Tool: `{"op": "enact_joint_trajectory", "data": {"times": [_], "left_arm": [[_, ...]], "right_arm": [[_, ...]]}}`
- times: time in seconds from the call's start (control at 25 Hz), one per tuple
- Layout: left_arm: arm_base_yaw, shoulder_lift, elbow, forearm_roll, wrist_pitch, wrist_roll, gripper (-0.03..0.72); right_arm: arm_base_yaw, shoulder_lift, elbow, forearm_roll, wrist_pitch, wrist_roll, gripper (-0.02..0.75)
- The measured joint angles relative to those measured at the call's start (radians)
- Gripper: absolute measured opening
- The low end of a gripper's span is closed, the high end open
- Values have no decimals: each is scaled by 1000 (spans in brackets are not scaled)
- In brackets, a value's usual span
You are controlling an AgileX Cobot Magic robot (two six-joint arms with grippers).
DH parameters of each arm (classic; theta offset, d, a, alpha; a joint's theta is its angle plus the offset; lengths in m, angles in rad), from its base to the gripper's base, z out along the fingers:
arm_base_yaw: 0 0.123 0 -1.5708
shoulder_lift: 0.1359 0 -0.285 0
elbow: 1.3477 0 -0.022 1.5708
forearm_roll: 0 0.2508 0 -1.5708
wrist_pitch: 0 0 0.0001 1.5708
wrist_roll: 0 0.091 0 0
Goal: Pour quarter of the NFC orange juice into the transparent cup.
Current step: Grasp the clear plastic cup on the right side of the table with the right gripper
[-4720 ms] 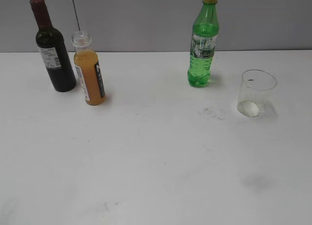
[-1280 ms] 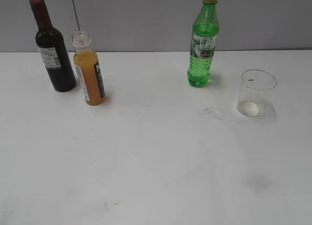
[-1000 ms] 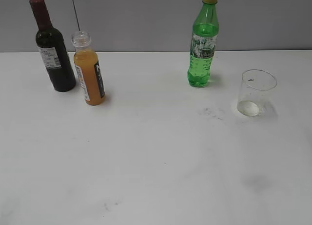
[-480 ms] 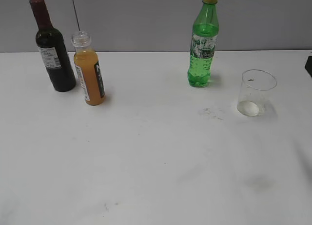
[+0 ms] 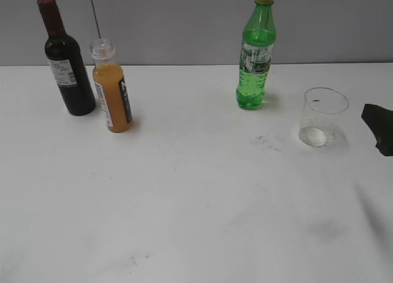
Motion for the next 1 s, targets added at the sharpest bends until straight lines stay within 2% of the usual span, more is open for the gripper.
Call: {"op": "enact_joint_trajectory", "data": {"times": [0.44,0.64,0.76,0.88,1.0], "left_arm": [[0,0,0,0,0,0,314],[0,0,0,0,0,0,314],[0,0,0,0,0,0,314],[0,0,0,0,0,0,314],[0,0,0,0,0,0,314]], "right_arm": [[0,234,0,-10,-267,-9,594],[0,366,1,-12,-407,-123,594],[0,444,2,39,-504,-175,594],[0,520,2,127,-534,-186,594],[0,589,2,134,-540,-179,616]]}}
